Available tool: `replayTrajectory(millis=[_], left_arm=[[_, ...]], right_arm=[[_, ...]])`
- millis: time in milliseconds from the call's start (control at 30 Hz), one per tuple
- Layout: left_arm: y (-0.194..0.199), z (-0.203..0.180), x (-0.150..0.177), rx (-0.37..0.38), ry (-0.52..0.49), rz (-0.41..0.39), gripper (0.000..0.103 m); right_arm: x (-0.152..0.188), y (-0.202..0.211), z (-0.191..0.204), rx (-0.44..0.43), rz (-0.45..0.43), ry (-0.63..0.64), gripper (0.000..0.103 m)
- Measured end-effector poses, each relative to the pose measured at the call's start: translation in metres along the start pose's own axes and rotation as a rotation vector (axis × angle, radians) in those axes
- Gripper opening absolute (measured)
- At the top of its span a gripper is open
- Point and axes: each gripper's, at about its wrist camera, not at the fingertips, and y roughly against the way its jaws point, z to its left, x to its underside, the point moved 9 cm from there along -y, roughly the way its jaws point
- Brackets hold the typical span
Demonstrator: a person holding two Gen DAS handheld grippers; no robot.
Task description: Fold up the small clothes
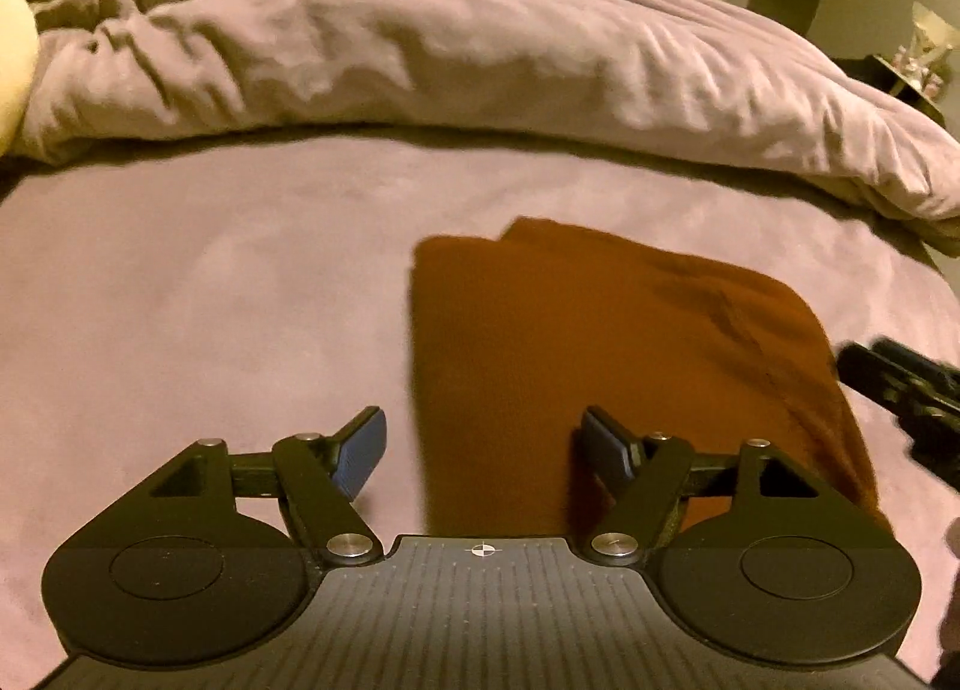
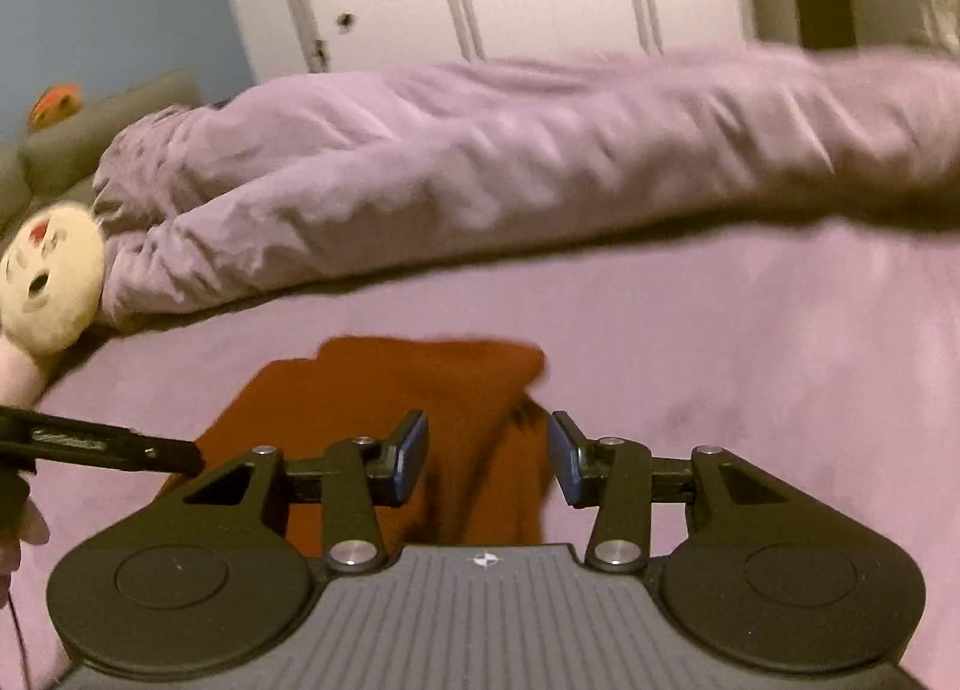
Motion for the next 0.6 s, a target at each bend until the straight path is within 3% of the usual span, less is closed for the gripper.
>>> replayTrajectory(millis=[267,600], left_arm=[[-0.025,-0.011,0.013,-0.017,0.014,-0.041,0.097],[-0.051,-0.012,0.019,0.016,0.023,-0.029,0.102]], right_arm=[[0.006,-0.044,0.034,0.097,-0.01,0.215,0.042],[0.029,-0.074,0.016,0.169,-0.003,0.301,0.048]])
